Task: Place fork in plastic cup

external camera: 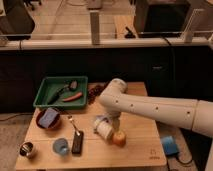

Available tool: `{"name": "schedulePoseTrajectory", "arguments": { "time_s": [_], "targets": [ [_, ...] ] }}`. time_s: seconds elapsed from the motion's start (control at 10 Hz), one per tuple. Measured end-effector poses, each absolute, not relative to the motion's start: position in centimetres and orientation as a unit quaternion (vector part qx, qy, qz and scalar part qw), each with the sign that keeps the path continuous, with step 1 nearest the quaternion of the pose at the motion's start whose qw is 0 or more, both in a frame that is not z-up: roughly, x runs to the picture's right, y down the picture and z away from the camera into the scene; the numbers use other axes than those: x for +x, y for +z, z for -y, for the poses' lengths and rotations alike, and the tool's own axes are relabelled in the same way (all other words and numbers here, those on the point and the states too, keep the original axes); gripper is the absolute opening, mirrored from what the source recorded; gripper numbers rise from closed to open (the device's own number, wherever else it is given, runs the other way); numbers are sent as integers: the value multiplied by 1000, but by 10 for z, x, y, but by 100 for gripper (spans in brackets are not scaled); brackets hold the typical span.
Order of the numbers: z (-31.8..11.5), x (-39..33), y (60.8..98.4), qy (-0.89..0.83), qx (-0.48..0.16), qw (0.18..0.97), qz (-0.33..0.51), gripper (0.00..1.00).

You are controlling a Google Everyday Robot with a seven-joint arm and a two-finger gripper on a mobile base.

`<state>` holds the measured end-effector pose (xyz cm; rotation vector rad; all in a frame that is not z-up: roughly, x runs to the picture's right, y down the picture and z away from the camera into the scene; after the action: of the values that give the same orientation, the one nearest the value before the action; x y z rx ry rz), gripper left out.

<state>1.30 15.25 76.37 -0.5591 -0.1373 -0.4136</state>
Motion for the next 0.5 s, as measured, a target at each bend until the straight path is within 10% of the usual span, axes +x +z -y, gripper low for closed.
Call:
{"name": "schedulePoseTrajectory", "arguments": {
  "time_s": [0.5],
  "targets": [
    [-138,-66,748,-419,-250,867,106,80]
  ]
}}
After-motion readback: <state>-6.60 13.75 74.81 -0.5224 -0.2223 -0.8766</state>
